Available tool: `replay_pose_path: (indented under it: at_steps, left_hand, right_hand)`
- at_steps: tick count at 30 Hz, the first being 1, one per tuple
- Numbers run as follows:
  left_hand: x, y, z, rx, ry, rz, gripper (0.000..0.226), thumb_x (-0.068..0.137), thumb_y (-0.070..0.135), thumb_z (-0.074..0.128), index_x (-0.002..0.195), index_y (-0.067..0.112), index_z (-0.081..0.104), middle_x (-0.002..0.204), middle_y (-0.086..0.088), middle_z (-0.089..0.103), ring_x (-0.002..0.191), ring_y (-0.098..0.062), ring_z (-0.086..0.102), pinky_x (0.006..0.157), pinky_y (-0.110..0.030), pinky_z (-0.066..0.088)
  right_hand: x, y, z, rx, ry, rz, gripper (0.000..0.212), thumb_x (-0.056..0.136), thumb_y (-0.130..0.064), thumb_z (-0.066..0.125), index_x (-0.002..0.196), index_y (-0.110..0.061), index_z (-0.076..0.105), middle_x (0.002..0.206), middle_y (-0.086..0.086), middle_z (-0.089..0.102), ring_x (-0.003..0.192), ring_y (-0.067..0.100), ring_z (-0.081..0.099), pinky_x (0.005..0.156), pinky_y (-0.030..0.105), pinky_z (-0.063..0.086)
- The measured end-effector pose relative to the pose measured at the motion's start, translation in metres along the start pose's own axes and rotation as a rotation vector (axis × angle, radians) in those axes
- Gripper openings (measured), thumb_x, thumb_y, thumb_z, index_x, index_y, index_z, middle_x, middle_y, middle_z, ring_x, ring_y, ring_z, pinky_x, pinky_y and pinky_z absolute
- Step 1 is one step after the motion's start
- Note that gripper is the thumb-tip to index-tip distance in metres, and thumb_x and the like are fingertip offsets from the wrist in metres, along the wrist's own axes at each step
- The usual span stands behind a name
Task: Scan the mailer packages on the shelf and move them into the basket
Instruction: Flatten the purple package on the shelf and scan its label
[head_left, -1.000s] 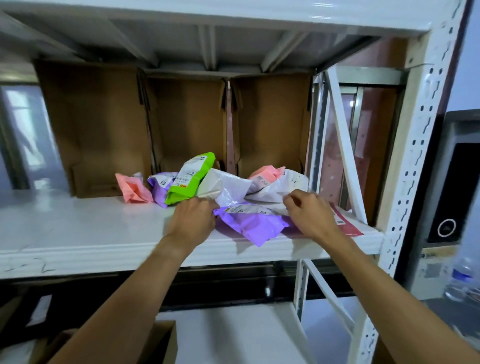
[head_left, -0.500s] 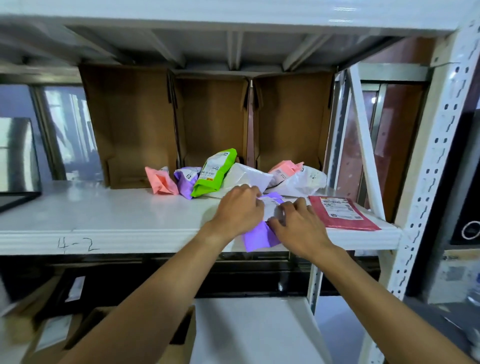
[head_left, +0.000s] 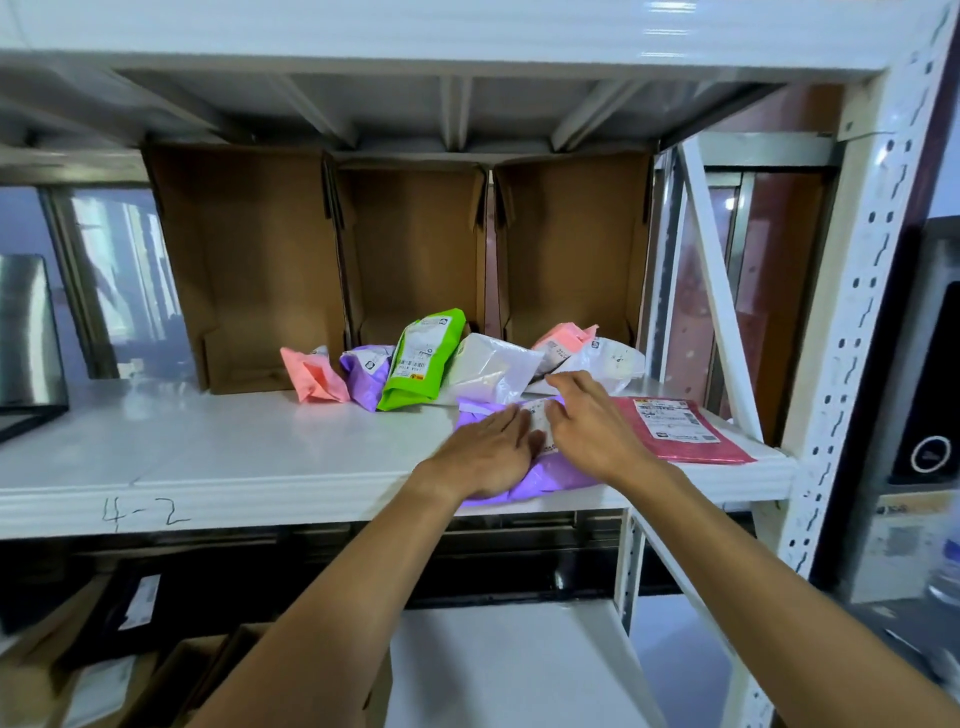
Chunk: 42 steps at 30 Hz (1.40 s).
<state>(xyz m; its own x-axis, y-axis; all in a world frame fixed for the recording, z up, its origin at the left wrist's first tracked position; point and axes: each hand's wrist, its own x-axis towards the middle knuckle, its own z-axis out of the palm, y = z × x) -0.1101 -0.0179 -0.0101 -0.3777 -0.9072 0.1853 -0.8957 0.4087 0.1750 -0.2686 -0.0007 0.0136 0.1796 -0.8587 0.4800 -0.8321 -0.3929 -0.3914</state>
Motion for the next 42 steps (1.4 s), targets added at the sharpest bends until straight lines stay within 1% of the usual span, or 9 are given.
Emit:
replay_pose_path:
  at_steps: [4, 7, 9, 14, 23, 26, 30, 35, 42]
  left_hand:
    - [0.001, -0.002, -0.003, -0.060, 0.012, 0.063, 0.054, 0.108, 0.039, 0.022, 0.158, 0.020, 0.023, 0.165, -0.001, 0.021, 0.151, -0.019, 0.020, 0.122, -0.040, 0.019]
    - [0.004, -0.002, -0.002, -0.029, 0.024, 0.034, 0.050, 0.109, 0.019, 0.025, 0.157, 0.007, 0.021, 0.163, -0.011, 0.025, 0.149, -0.020, 0.024, 0.117, -0.025, 0.014]
    - [0.008, -0.006, -0.001, -0.030, 0.038, -0.005, 0.050, 0.108, 0.014, 0.024, 0.157, 0.002, 0.017, 0.163, -0.012, 0.023, 0.150, -0.018, 0.020, 0.114, -0.018, 0.008]
    - [0.013, -0.008, 0.003, -0.005, -0.013, -0.037, 0.055, 0.107, 0.023, 0.018, 0.159, 0.008, 0.012, 0.167, -0.004, 0.010, 0.153, -0.012, 0.006, 0.124, -0.029, 0.005]
    - [0.029, -0.012, 0.008, -0.013, -0.088, -0.205, 0.061, 0.104, 0.040, 0.010, 0.160, 0.016, 0.005, 0.168, 0.001, -0.001, 0.154, -0.013, 0.000, 0.125, -0.036, 0.003]
    - [0.030, -0.017, 0.007, 0.027, -0.118, -0.187, 0.062, 0.103, 0.041, 0.013, 0.160, 0.016, 0.009, 0.168, -0.001, 0.001, 0.154, -0.015, 0.003, 0.124, -0.038, 0.007]
    - [0.026, -0.031, 0.001, 0.012, -0.090, -0.229, 0.066, 0.101, 0.046, 0.015, 0.158, 0.014, 0.020, 0.167, -0.005, 0.013, 0.152, -0.020, 0.017, 0.122, -0.039, 0.019]
    - [0.027, -0.034, 0.001, 0.031, -0.080, -0.206, 0.061, 0.104, 0.042, 0.016, 0.158, 0.013, 0.021, 0.167, -0.006, 0.014, 0.152, -0.022, 0.018, 0.122, -0.039, 0.020]
    - [0.033, -0.041, -0.006, 0.040, -0.057, -0.218, 0.059, 0.106, 0.045, 0.022, 0.158, 0.017, 0.023, 0.166, -0.006, 0.019, 0.150, -0.025, 0.025, 0.119, -0.037, 0.022]
  right_hand:
    - [0.016, -0.007, 0.004, -0.024, -0.120, -0.004, 0.045, 0.107, -0.032, 0.031, 0.144, -0.012, 0.046, 0.153, 0.008, 0.042, 0.138, 0.025, 0.038, 0.113, 0.037, 0.030]
    - [0.013, -0.011, 0.014, -0.094, -0.221, -0.043, 0.046, 0.109, -0.029, 0.023, 0.138, -0.011, 0.053, 0.147, 0.011, 0.049, 0.136, 0.024, 0.042, 0.114, 0.035, 0.030]
    - [0.008, -0.009, 0.021, -0.116, -0.219, -0.056, 0.047, 0.109, -0.031, 0.020, 0.139, -0.015, 0.052, 0.148, 0.008, 0.050, 0.136, 0.021, 0.042, 0.114, 0.035, 0.029]
    - [0.013, -0.001, 0.027, -0.049, -0.225, 0.008, 0.055, 0.107, -0.046, 0.015, 0.147, -0.023, 0.044, 0.155, 0.001, 0.042, 0.142, 0.016, 0.036, 0.116, 0.035, 0.024]
    - [0.019, 0.002, 0.028, -0.121, -0.285, 0.010, 0.052, 0.108, -0.038, 0.017, 0.152, -0.019, 0.038, 0.160, 0.003, 0.033, 0.147, 0.017, 0.028, 0.118, 0.032, 0.019]
    - [0.021, 0.004, 0.027, -0.151, -0.306, -0.003, 0.051, 0.107, -0.036, 0.020, 0.152, -0.019, 0.038, 0.161, 0.003, 0.032, 0.147, 0.018, 0.028, 0.118, 0.034, 0.021]
    - [0.022, 0.006, 0.022, -0.160, -0.361, 0.028, 0.053, 0.108, -0.035, 0.025, 0.156, -0.015, 0.027, 0.165, 0.002, 0.021, 0.151, 0.019, 0.018, 0.118, 0.035, 0.019]
    - [0.025, 0.009, 0.025, -0.172, -0.382, 0.031, 0.054, 0.108, -0.035, 0.023, 0.157, -0.013, 0.025, 0.166, 0.002, 0.018, 0.152, 0.019, 0.015, 0.120, 0.038, 0.018]
    - [0.041, 0.008, 0.034, -0.181, -0.365, 0.081, 0.050, 0.104, -0.035, 0.029, 0.147, -0.011, 0.038, 0.158, 0.006, 0.034, 0.143, 0.025, 0.032, 0.114, 0.043, 0.031]
